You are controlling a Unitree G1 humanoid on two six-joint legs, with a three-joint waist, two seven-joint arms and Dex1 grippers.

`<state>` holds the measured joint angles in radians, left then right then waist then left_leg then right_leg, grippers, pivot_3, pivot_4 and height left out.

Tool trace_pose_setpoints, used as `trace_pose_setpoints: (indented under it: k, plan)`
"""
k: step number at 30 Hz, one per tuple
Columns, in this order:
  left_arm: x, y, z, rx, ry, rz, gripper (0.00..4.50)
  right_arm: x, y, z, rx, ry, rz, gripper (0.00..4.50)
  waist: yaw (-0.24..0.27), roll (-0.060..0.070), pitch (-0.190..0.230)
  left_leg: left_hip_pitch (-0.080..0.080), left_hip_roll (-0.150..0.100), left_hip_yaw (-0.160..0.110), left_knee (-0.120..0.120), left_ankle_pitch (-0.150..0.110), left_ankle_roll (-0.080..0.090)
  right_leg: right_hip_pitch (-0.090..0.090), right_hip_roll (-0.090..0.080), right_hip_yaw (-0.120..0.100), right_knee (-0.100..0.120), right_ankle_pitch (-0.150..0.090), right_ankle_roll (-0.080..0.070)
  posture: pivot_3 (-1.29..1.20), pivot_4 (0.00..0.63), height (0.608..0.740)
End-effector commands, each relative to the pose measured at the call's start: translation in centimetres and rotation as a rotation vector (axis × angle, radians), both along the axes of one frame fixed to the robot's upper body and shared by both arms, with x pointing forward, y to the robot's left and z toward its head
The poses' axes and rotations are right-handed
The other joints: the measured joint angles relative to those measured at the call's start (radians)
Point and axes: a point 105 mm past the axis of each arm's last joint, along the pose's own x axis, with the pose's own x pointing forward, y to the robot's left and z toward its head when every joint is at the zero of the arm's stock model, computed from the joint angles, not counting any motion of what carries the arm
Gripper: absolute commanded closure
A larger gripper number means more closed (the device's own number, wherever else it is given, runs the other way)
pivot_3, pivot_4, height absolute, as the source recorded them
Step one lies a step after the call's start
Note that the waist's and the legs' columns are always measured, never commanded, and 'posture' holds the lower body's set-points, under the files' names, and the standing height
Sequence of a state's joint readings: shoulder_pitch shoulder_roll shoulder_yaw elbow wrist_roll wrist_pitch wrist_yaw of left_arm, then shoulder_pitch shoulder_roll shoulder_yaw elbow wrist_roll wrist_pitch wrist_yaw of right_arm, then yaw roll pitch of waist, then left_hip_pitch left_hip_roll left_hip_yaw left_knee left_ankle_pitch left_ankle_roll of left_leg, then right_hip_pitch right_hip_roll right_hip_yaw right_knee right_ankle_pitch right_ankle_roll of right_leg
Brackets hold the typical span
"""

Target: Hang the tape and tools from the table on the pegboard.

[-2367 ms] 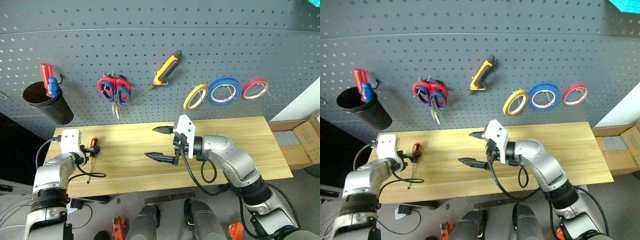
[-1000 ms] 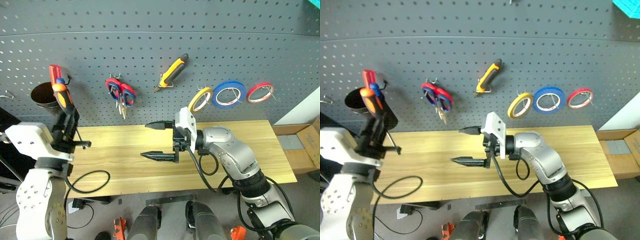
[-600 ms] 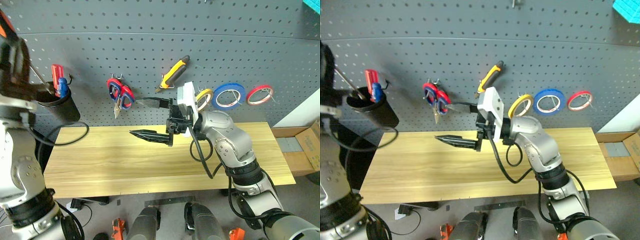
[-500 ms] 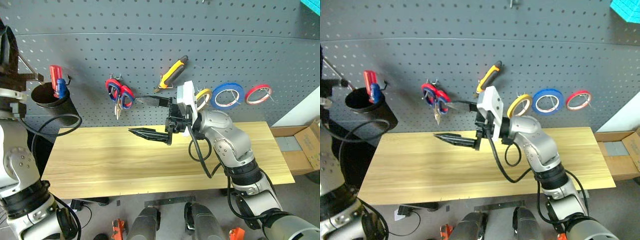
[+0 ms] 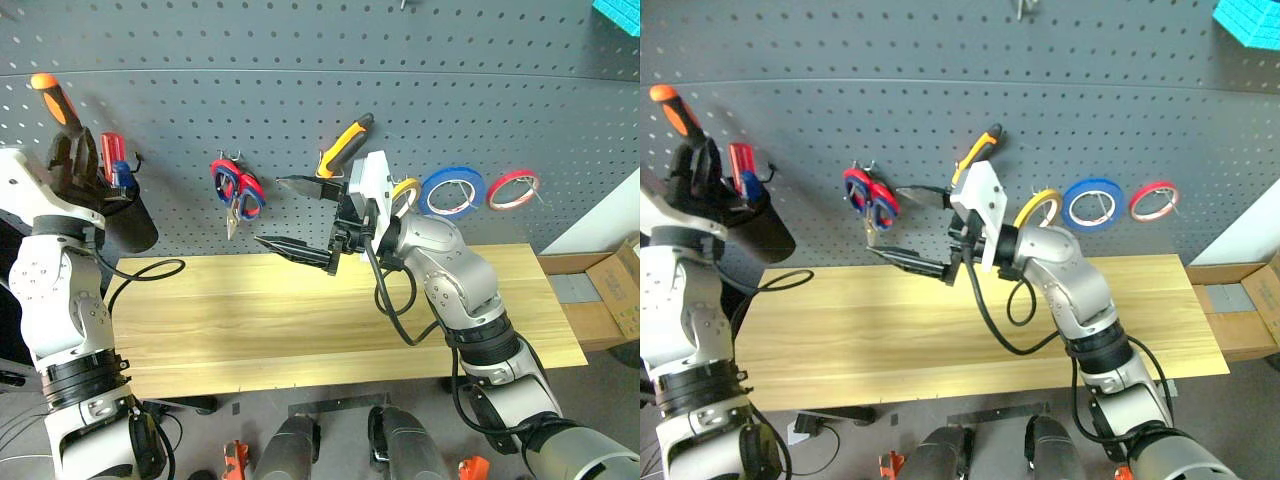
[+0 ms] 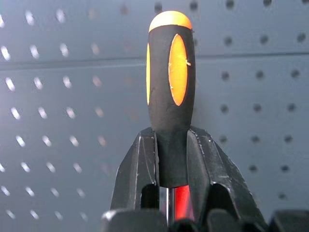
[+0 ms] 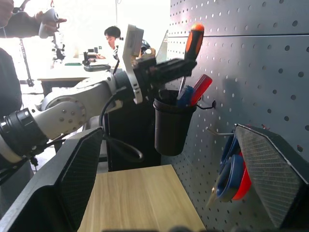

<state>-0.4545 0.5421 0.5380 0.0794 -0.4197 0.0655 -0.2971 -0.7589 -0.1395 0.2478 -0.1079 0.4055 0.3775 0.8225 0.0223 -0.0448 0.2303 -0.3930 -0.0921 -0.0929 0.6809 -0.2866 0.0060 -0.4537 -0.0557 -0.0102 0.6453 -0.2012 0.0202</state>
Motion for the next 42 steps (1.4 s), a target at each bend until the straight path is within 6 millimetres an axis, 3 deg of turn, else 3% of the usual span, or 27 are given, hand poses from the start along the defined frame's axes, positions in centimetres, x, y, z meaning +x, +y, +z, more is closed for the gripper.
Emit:
trace_pose_setpoints:
  k: [1,6,8,10,13,15,17,22,25,27,29,36,39,42]
  plan:
    - [-1.4,0.3,1.6,-0.006,-0.089,0.023,2.38,-0.5,-0.2,1.0,0.021,-0.050,-0.003,0.00,0.000,0.000,0.000,0.000,0.000,0.000,0.000,0.000,0.000,0.000,0.000,0.000,0.000,0.000,0.000,0.08,0.172,0.740]
    - [-2.4,0.2,2.8,0.069,-0.134,0.055,0.64,-0.5,-0.4,0.6,0.003,-0.044,0.007,0.00,0.000,0.000,-0.004,0.000,0.000,0.000,0.000,0.000,0.000,0.000,0.000,0.000,0.000,0.000,0.000,0.09,0.168,0.740]
    - [-3.2,0.5,4.2,0.115,-0.202,0.089,0.03,-0.4,-0.6,0.3,-0.013,-0.039,0.010,0.00,0.000,0.000,-0.005,0.000,0.000,0.000,0.000,0.000,0.000,0.000,0.000,0.000,0.000,0.000,0.000,0.09,0.168,0.740]
    - [-3.7,-0.8,5.6,0.109,-0.226,-0.022,0.03,-0.5,-1.3,-0.5,-0.041,-0.006,0.022,0.00,0.000,-0.001,-0.005,0.000,0.000,0.000,0.000,0.000,0.000,0.000,0.000,0.000,0.000,0.000,0.000,0.08,0.176,0.740]
    - [-4.6,-5.9,5.2,0.092,-0.138,-0.377,0.03,-1.3,-2.9,-2.3,-0.093,0.082,0.068,0.00,0.002,-0.001,-0.005,-0.001,0.000,-0.002,0.001,0.000,0.000,0.001,-0.001,0.001,-0.001,0.000,0.000,0.08,0.187,0.740]
    - [-5.4,-8.3,3.1,0.113,-0.026,-0.534,0.03,-1.3,-3.8,-3.8,-0.141,0.114,0.050,0.00,-0.001,0.000,-0.005,-0.001,0.000,-0.002,0.001,0.000,0.000,0.002,-0.001,0.001,-0.001,0.000,0.000,0.08,0.189,0.740]
    - [-6.1,-8.7,-0.2,0.119,0.106,-0.580,0.03,-1.3,-4.3,-5.0,-0.171,0.145,0.035,0.00,-0.005,0.004,-0.006,0.000,-0.001,-0.001,0.000,-0.001,0.001,0.002,-0.001,0.002,-0.002,0.000,0.000,0.07,0.195,0.740]
    - [-7.8,-7.8,-9.4,0.090,0.426,-0.549,0.03,-1.1,-5.9,-8.7,-0.212,0.257,-0.018,0.00,-0.022,0.005,-0.006,0.007,0.004,0.003,-0.002,0.000,0.001,0.005,0.001,0.003,0.001,-0.001,-0.002,0.07,0.189,0.740]
    - [-7.8,-6.6,-12.4,0.031,0.460,-0.431,0.03,1.6,-7.8,-10.5,-0.152,0.322,-0.228,0.00,-0.015,0.005,-0.006,0.014,0.008,0.004,-0.003,-0.002,0.004,0.013,0.002,0.000,0.000,-0.002,-0.004,0.06,0.168,0.740]
    - [-7.7,-5.9,-14.6,0.002,0.504,-0.344,0.03,4.2,-10.5,-11.9,-0.106,0.367,-0.454,0.00,-0.003,0.008,-0.014,0.015,0.008,0.006,-0.002,-0.003,0.004,0.014,0.002,0.000,-0.001,-0.002,-0.004,0.05,0.143,0.740]
    - [-7.7,-5.9,-16.9,-0.067,0.557,-0.332,0.03,5.1,-12.9,-13.2,-0.062,0.404,-0.600,0.00,0.007,0.009,-0.029,0.017,0.008,0.009,-0.002,-0.002,0.004,0.016,0.002,0.001,-0.001,-0.001,-0.004,0.05,0.125,0.740]
    - [-6.6,-6.8,-20.9,-0.060,0.615,-0.270,0.03,3.7,-18.0,-18.6,-0.026,0.556,-0.841,0.00,0.001,0.013,-0.087,0.024,0.008,0.013,-0.003,-0.002,0.002,0.022,0.002,0.003,-0.002,0.000,-0.002,-0.03,0.050,0.740]
    - [-6.5,-6.8,-22.4,-0.081,0.635,-0.215,0.03,2.3,-20.3,-22.0,-0.059,0.639,-0.931,0.00,-0.007,0.019,-0.112,0.036,0.010,0.017,-0.004,-0.008,0.009,0.033,0.004,0.003,-0.004,-0.001,-0.001,-0.03,0.037,0.740]
    - [-6.4,-7.0,-23.1,-0.085,0.638,-0.188,0.03,2.3,-22.0,-23.6,-0.075,0.646,-1.019,0.00,-0.014,0.020,-0.120,0.045,0.011,0.021,-0.004,-0.010,0.011,0.040,0.005,0.006,-0.004,-0.005,0.004,-0.04,0.019,0.740]
